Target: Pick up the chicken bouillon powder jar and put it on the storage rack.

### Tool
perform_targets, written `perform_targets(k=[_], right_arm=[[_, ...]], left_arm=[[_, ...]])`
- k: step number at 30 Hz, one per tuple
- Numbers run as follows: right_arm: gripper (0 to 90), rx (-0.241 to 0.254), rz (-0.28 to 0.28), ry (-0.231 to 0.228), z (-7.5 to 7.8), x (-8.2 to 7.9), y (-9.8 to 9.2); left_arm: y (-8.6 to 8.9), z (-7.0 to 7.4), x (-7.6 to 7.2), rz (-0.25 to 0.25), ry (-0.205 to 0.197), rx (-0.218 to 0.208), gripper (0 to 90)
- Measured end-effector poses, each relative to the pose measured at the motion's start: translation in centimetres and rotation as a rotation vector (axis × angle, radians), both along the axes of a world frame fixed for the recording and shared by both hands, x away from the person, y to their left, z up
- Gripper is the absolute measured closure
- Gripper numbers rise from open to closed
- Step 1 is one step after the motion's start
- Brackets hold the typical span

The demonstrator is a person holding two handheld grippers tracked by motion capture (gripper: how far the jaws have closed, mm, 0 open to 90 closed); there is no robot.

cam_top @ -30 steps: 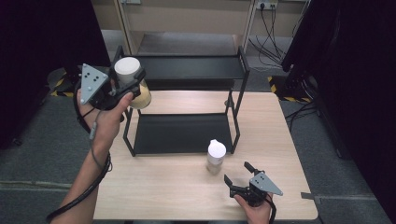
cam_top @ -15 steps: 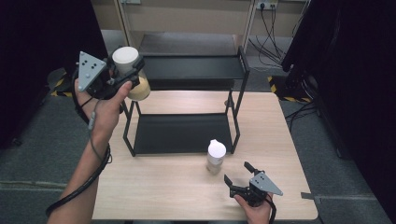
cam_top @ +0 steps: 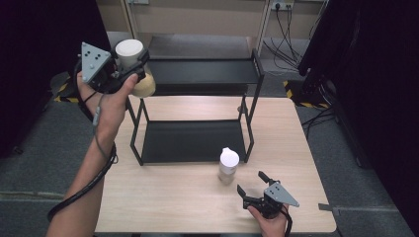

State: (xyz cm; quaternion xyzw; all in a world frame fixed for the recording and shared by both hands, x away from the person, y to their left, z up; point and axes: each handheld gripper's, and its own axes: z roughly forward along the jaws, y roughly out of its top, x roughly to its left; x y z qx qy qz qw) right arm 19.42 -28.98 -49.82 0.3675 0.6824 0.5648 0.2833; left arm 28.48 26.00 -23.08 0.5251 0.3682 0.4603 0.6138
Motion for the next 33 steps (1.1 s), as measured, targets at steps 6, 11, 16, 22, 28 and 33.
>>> perform_targets(k=[6, 11, 16, 22, 28, 33], right_arm=[[5.2, -0.002, 0.001, 0.000, 0.0, 0.0, 0.0], [5.2, -0.001, 0.001, -0.002, 0.0, 0.0, 0.0], [5.2, -0.003, 0.002, -0.001, 0.0, 0.0, 0.0], [5.2, -0.004, 0.002, -0.001, 0.0, 0.0, 0.0], [5.2, -0.005, 0.003, 0.000, 0.0, 0.1, 0.0], [5.2, -0.003, 0.004, 0.001, 0.0, 0.1, 0.0]], left_arm=[[-0.2, 0.5, 0.8, 0.023, 0.005, -0.005, 33.5], [-0.3, 0.9, 1.7, 0.047, 0.016, 0.002, 33.5], [-0.3, 1.3, 2.5, 0.065, 0.025, 0.003, 33.5], [-0.4, 1.6, 3.7, 0.080, 0.034, 0.008, 33.5], [-0.2, 1.6, 5.3, 0.077, 0.051, 0.009, 33.5], [-0.3, 1.5, 6.3, 0.086, 0.063, 0.015, 33.5]])
